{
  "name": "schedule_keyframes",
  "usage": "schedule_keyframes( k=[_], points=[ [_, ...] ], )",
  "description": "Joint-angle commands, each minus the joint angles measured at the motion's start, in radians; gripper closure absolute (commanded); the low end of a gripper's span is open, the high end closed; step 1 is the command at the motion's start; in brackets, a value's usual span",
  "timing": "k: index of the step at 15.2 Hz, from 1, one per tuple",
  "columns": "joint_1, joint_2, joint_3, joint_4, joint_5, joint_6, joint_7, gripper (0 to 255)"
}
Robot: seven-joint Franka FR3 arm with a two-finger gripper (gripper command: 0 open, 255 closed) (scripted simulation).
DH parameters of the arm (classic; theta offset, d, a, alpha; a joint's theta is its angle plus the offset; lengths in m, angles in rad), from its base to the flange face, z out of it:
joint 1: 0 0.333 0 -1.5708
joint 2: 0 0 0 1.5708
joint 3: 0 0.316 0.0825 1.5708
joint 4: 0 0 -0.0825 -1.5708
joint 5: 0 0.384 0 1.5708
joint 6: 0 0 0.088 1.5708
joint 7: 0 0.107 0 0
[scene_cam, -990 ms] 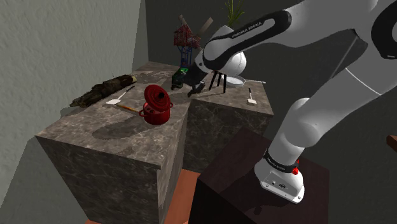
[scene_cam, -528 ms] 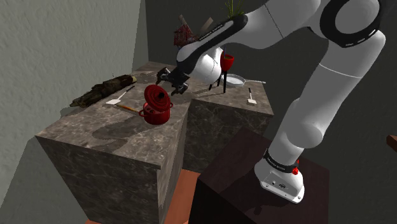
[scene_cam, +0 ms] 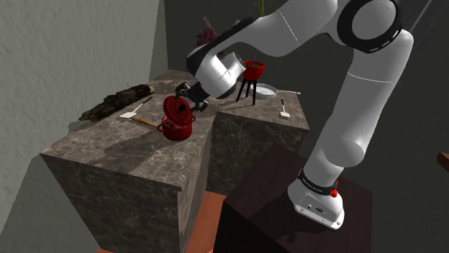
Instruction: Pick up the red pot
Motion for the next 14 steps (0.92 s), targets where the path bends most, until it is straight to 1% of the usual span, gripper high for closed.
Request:
schedule_keyframes(
  k=[1,2,3,12,14],
  points=[
    [-0.014,0.025,0.017,0.029,0.141,0.007,-0.144,0],
    [-0.012,0.025,0.016,0.029,0.141,0.007,-0.144,0],
    [-0.012,0.026,0.017,0.03,0.147,0.008,-0.149,255],
    [-0.013,0.025,0.016,0.029,0.141,0.007,-0.144,255],
    [-0.007,-0.004,0.005,-0.006,-0.012,-0.001,0.012,255]
  ],
)
